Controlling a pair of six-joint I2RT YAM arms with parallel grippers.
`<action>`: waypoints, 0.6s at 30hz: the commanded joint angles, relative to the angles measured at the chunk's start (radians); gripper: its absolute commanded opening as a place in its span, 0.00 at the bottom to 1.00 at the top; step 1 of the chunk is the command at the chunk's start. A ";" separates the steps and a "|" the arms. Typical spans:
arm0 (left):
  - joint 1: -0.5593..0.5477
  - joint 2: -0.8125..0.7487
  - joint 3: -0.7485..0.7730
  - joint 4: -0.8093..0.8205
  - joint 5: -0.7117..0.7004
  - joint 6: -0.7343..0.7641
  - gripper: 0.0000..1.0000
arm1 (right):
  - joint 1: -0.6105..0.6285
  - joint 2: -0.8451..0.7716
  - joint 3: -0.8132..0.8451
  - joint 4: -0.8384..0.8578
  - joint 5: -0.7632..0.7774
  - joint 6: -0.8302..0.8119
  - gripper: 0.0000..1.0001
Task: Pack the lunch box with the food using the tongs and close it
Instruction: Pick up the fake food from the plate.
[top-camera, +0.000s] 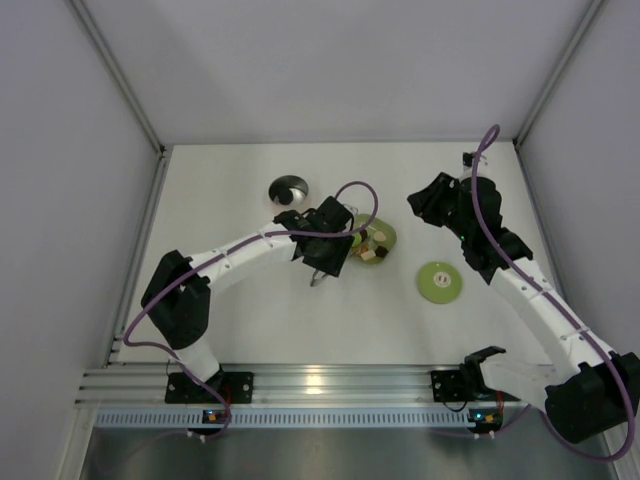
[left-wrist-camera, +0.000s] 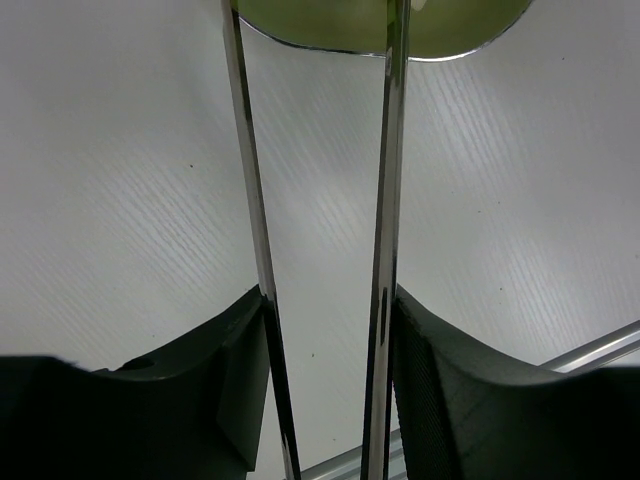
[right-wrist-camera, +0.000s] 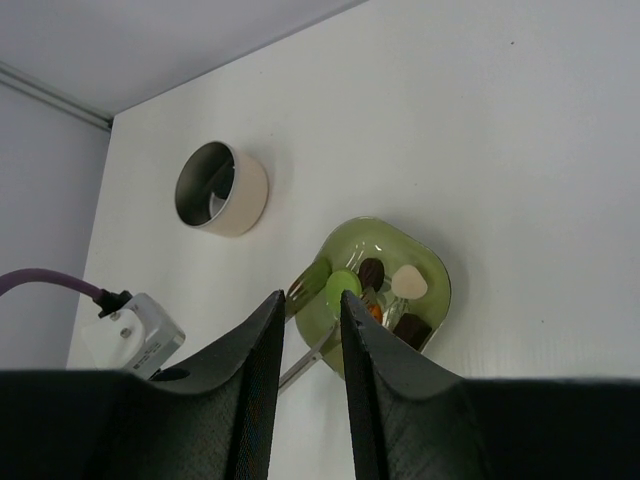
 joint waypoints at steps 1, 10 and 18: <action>-0.004 -0.002 0.042 0.017 0.012 -0.007 0.50 | 0.020 -0.021 -0.003 0.026 0.018 -0.012 0.29; -0.004 -0.002 0.049 0.010 0.015 -0.007 0.41 | 0.020 -0.023 -0.006 0.026 0.020 -0.009 0.28; -0.004 -0.037 0.068 0.007 0.008 -0.009 0.39 | 0.020 -0.026 -0.003 0.027 0.020 -0.009 0.27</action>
